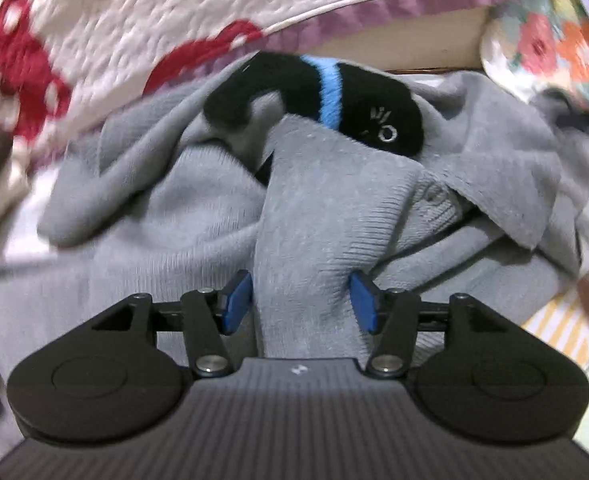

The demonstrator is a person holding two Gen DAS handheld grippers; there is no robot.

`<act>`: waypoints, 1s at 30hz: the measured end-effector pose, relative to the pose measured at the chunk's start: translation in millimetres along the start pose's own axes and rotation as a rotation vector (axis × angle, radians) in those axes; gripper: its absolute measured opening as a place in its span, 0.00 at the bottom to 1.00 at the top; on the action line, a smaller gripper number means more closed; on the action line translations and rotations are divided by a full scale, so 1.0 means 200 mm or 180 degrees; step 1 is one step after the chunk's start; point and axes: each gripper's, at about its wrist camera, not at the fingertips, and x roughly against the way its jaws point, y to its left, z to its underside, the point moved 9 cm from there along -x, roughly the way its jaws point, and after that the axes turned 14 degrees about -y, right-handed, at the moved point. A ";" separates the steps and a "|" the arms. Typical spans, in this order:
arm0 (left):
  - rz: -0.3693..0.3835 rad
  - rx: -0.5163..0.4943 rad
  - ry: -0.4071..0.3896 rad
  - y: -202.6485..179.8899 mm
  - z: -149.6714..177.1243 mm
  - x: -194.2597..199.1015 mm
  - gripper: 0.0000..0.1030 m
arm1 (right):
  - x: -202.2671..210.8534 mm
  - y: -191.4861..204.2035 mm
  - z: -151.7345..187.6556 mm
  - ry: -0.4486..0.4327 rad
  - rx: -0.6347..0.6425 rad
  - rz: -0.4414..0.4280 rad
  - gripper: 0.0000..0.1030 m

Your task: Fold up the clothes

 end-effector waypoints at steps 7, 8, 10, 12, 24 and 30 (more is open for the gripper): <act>-0.0452 -0.0174 0.0134 0.02 0.07 0.10 0.52 | 0.06 0.06 0.39 0.0520 0.0876 0.0108 0.63; -0.0461 -0.0137 0.0147 0.03 0.08 0.12 0.52 | 0.04 0.05 0.40 0.0515 0.0891 0.0182 0.63; -0.0481 -0.0056 0.0178 0.03 0.11 0.16 0.52 | 0.01 0.02 0.39 0.0463 0.0866 0.0403 0.63; -0.0515 0.0054 0.0238 0.05 0.14 0.19 0.52 | -0.02 -0.02 0.39 0.0465 0.0838 0.0569 0.63; -0.0278 0.0986 0.0543 0.04 0.25 0.29 0.59 | 0.18 -0.08 0.27 0.0111 0.0917 0.0917 0.14; -0.0348 0.0682 0.0463 -0.06 0.26 0.20 0.79 | 0.16 -0.17 0.36 0.0323 0.0331 0.0999 0.20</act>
